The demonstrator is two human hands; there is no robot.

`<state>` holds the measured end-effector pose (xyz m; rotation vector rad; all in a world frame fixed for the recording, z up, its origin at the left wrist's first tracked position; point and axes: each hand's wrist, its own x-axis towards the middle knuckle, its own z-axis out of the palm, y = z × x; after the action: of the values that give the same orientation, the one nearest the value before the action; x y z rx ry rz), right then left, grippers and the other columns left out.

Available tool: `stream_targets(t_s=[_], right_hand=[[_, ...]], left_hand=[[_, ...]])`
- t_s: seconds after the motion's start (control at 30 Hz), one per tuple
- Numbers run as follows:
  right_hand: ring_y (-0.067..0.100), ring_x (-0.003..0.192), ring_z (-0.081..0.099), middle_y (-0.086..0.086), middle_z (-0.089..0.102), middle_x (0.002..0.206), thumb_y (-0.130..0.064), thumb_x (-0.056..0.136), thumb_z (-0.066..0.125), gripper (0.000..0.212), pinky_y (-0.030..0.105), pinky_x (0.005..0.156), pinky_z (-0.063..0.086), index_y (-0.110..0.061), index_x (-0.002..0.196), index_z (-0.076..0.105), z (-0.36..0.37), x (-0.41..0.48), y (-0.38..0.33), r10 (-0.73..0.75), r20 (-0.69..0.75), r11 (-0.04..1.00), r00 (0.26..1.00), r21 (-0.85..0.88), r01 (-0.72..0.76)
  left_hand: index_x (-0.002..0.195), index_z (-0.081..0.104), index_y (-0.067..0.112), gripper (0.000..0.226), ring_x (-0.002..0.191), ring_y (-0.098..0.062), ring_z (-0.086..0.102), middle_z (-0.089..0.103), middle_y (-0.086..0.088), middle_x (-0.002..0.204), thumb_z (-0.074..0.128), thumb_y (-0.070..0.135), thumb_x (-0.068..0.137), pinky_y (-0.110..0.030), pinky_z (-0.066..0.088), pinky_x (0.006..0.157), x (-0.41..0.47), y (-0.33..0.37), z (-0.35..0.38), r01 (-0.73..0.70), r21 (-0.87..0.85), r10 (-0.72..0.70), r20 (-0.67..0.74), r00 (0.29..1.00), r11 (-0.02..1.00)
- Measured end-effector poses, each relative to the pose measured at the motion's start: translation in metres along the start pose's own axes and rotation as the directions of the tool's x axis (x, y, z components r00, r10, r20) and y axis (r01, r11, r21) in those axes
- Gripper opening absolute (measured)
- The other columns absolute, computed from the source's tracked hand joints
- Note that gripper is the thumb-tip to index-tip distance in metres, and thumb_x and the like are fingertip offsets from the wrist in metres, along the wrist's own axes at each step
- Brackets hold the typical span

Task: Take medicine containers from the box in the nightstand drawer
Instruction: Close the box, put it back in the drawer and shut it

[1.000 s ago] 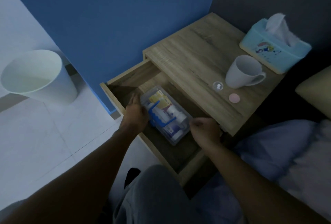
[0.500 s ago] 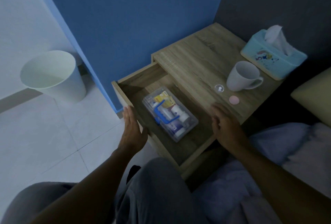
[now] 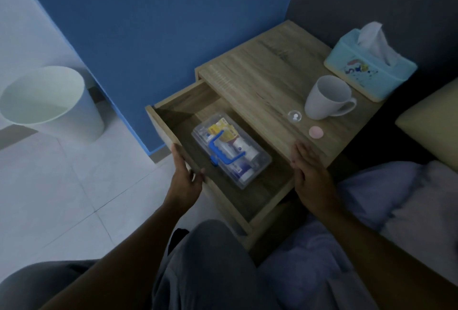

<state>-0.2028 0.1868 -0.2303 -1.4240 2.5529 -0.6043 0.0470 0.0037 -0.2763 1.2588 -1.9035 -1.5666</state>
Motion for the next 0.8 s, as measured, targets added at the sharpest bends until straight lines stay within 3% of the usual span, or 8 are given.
stream_targets(t_s=[0.07,0.13,0.2,0.3,0.37,0.53,0.7,0.8], right_hand=[[0.027,0.148,0.033,0.014,0.042,0.155,-0.004,0.098,0.052,0.045,0.046,0.12,0.031,0.001,0.142,0.049,0.0,0.0,-0.001,0.001,-0.013,1.0,1.0,0.019,-0.001],[0.027,0.148,0.033,0.014,0.042,0.155,-0.003,0.097,0.052,0.045,0.044,0.121,0.03,0.001,0.142,0.049,0.0,0.001,-0.002,0.012,-0.011,0.999,1.0,0.032,-0.011],[0.026,0.149,0.031,0.011,0.04,0.156,-0.004,0.097,0.052,0.046,0.041,0.122,0.027,-0.001,0.143,0.048,0.0,0.001,-0.001,0.023,-0.003,0.999,1.0,0.035,-0.023],[0.026,0.149,0.031,0.011,0.04,0.156,-0.003,0.097,0.053,0.046,0.04,0.123,0.025,-0.002,0.143,0.049,0.001,0.001,0.001,0.025,-0.009,0.999,1.0,0.044,-0.025],[0.026,0.148,0.033,0.011,0.042,0.155,-0.003,0.096,0.054,0.046,0.044,0.121,0.028,-0.002,0.142,0.05,0.002,0.001,0.001,0.023,-0.027,0.998,0.999,0.051,-0.021],[0.028,0.145,0.038,0.011,0.047,0.152,-0.005,0.095,0.056,0.044,0.047,0.117,0.035,-0.003,0.139,0.055,0.007,0.0,0.004,0.002,-0.106,0.998,0.994,0.062,0.004],[0.027,0.143,0.042,0.011,0.05,0.149,-0.003,0.094,0.058,0.043,0.05,0.116,0.037,-0.003,0.137,0.057,0.013,0.003,0.008,-0.001,-0.14,0.996,0.99,0.086,0.013],[0.022,0.14,0.047,0.008,0.055,0.145,-0.011,0.096,0.058,0.038,0.043,0.117,0.037,-0.006,0.134,0.061,0.012,0.004,0.008,0.018,-0.171,0.998,0.985,0.061,-0.007]], left_hand=[[0.152,-0.019,0.035,0.099,0.108,0.039,0.03,0.017,0.059,0.134,0.059,0.017,0.095,-0.009,0.035,0.092,0.007,0.006,0.01,0.003,-0.032,-0.003,0.008,1.0,0.999],[0.152,-0.02,0.038,0.099,0.114,0.022,0.034,0.02,0.028,0.155,0.058,0.015,0.095,-0.007,0.038,0.089,0.014,0.016,0.02,0.025,-0.072,-0.024,0.014,1.0,0.997],[0.152,-0.02,0.038,0.1,0.115,0.01,0.041,0.019,0.007,0.161,0.057,0.011,0.095,0.004,0.043,0.075,0.023,0.024,0.03,0.027,-0.099,-0.024,0.034,0.999,0.995],[0.152,-0.02,0.037,0.099,0.094,0.021,0.053,0.025,0.002,0.16,0.056,0.009,0.095,0.003,0.046,0.066,0.038,0.03,0.047,0.003,-0.123,0.004,0.054,0.999,0.992],[0.152,-0.019,0.036,0.098,0.1,0.019,0.052,0.026,0.001,0.16,0.055,0.009,0.095,-0.002,0.048,0.072,0.046,0.036,0.056,0.021,-0.142,-0.013,0.058,0.998,0.99],[0.152,-0.022,0.036,0.092,0.13,-0.01,0.042,0.021,-0.002,0.163,0.05,0.014,0.099,-0.03,0.042,0.097,0.064,0.05,0.076,0.064,-0.138,-0.051,0.094,0.994,0.988],[0.152,-0.023,0.033,0.09,0.137,-0.011,0.031,0.013,-0.002,0.164,0.048,0.015,0.099,-0.033,0.034,0.106,0.085,0.059,0.094,0.067,-0.154,-0.05,0.113,0.992,0.986],[0.152,-0.024,0.03,0.088,0.145,-0.015,0.02,0.007,0.0,0.166,0.046,0.018,0.1,-0.028,0.026,0.106,0.097,0.062,0.107,0.067,-0.142,-0.053,0.101,0.994,0.988]])
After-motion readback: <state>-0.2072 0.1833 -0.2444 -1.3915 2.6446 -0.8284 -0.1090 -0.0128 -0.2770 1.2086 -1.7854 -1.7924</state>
